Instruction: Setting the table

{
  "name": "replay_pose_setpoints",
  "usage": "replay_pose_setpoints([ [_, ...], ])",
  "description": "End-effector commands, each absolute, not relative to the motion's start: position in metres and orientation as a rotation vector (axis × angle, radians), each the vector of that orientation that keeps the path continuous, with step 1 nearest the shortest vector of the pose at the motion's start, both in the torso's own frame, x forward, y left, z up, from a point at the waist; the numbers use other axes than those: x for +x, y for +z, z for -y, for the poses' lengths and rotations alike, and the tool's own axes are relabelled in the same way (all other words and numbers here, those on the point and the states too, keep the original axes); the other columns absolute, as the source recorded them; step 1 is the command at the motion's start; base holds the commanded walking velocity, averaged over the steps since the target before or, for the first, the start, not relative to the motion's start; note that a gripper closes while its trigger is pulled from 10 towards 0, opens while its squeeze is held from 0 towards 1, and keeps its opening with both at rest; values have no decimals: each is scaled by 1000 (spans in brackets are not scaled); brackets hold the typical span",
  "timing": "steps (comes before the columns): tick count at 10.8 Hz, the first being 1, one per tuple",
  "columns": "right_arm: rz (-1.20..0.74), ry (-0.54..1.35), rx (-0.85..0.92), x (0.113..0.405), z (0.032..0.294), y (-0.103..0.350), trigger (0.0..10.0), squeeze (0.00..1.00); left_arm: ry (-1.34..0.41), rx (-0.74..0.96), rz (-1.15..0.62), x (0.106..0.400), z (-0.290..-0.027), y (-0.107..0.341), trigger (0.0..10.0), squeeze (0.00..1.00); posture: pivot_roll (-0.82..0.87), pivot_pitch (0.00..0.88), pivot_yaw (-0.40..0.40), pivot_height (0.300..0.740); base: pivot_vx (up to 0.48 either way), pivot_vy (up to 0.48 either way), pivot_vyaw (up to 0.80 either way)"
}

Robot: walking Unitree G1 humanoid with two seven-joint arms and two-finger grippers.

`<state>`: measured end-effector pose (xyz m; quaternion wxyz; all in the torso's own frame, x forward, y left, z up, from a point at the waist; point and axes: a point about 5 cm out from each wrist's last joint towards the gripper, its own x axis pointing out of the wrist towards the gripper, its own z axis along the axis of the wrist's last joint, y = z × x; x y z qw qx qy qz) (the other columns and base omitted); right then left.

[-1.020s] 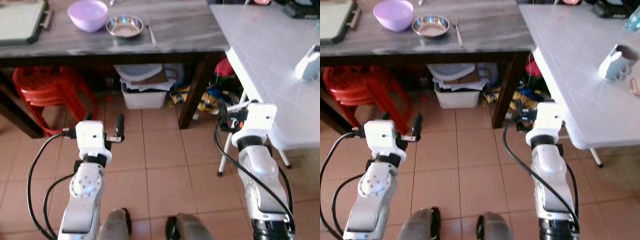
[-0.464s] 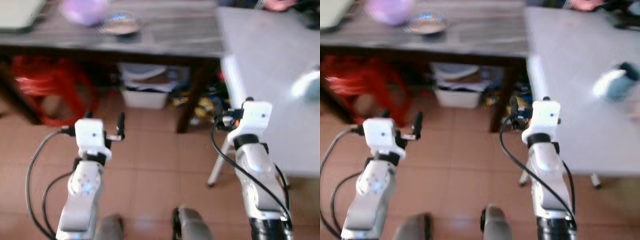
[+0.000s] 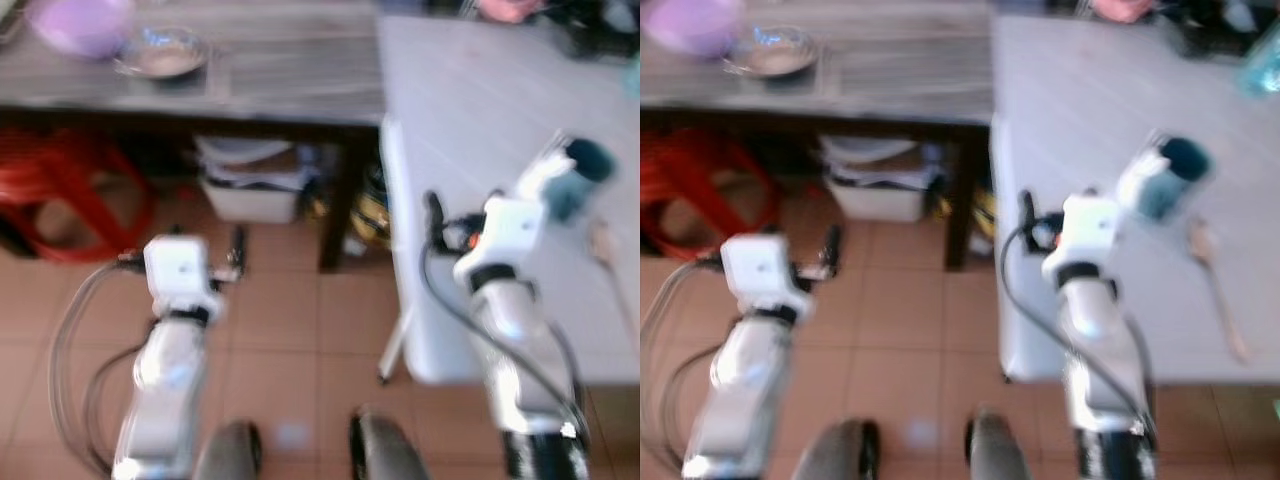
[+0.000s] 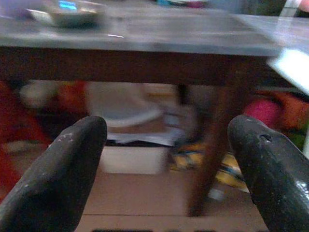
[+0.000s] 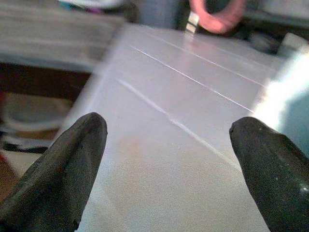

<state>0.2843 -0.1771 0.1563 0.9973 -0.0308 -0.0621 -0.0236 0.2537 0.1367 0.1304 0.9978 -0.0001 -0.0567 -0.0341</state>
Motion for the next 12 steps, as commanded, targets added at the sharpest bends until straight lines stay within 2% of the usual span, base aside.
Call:
replay_pose_setpoints([
  [1, 109, -45, -48, 283, 177, 153, 10000, 0, -46, 9, 94, 251, -144, 127, 10000, 0, -38, 214, -53, 740, 0, 0, 0],
  [5, 107, -43, -47, 282, 177, 153, 10000, 0, -49, 15, 89, 252, -146, 127, 10000, 0, -42, 219, -54, 740, 0, 0, -552],
  [8, 108, -32, -47, 282, 175, 153, 10000, 0, -59, 26, 93, 250, -144, 127, 10000, 0, -41, 221, -53, 740, 0, 0, 0],
  [12, 103, -31, -43, 282, 175, 152, 10000, 0, -73, 31, 99, 251, -143, 128, 10000, 0, -41, 223, -47, 740, 0, -480, 0],
])
